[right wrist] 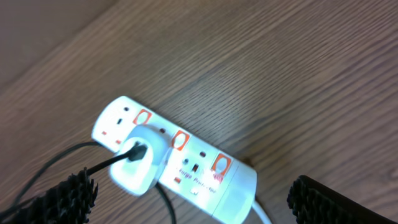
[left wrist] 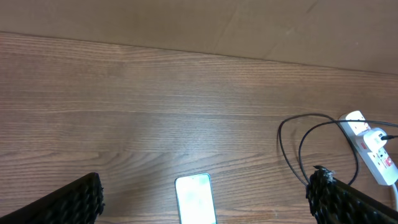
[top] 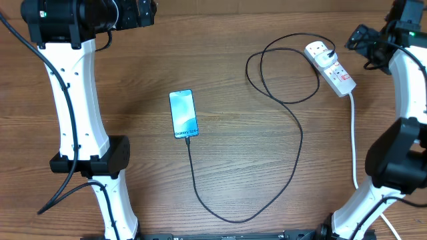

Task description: Plug charger to phone and switch on socket

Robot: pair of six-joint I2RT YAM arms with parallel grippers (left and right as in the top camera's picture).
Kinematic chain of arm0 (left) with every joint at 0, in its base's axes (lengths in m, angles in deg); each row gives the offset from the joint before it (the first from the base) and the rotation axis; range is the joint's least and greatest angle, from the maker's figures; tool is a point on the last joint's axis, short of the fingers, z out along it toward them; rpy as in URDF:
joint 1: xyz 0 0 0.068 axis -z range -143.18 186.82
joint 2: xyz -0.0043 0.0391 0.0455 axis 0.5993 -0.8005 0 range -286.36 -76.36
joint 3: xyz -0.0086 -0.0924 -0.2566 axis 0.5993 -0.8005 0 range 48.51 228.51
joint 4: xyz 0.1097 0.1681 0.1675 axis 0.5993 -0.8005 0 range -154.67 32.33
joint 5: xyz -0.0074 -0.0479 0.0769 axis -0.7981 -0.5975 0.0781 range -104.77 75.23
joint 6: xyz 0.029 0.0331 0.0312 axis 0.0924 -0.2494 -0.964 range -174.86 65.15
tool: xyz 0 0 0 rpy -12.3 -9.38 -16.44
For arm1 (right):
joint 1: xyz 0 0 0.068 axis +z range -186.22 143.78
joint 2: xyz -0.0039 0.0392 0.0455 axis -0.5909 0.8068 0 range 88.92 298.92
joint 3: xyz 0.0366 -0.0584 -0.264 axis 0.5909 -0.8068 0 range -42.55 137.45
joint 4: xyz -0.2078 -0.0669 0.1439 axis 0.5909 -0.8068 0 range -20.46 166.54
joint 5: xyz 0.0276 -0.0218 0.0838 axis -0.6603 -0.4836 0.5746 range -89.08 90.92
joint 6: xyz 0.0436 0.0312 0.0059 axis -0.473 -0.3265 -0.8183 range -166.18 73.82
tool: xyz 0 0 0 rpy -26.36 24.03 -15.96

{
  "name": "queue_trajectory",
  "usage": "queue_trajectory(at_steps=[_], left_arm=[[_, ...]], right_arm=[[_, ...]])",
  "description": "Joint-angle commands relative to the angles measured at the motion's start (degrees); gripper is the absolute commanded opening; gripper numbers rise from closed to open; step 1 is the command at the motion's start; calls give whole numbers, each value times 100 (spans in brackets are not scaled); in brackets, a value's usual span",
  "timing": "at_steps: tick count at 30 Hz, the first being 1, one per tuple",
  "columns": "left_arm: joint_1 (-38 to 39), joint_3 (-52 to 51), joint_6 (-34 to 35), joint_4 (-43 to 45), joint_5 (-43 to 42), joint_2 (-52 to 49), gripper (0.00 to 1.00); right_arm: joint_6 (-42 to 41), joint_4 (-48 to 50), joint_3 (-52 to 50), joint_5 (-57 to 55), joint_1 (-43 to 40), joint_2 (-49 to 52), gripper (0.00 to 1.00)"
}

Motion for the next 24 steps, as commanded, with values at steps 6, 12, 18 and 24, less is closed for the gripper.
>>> queue_trajectory(at_steps=[6,12,18,24], left_arm=[[-31,-20,-28,2,57,24,100],[-31,-20,-28,2,57,24,100],[-31,-20,-28,2,57,24,100],[-31,-20,-28,2,57,24,100]], right_arm=[[0,181,59,-133,-149,564,100],[2,201,59,20,-317,857,100],[297,361,59,219,-345,1176,100],[505,546,59,531,-343,1281,100]])
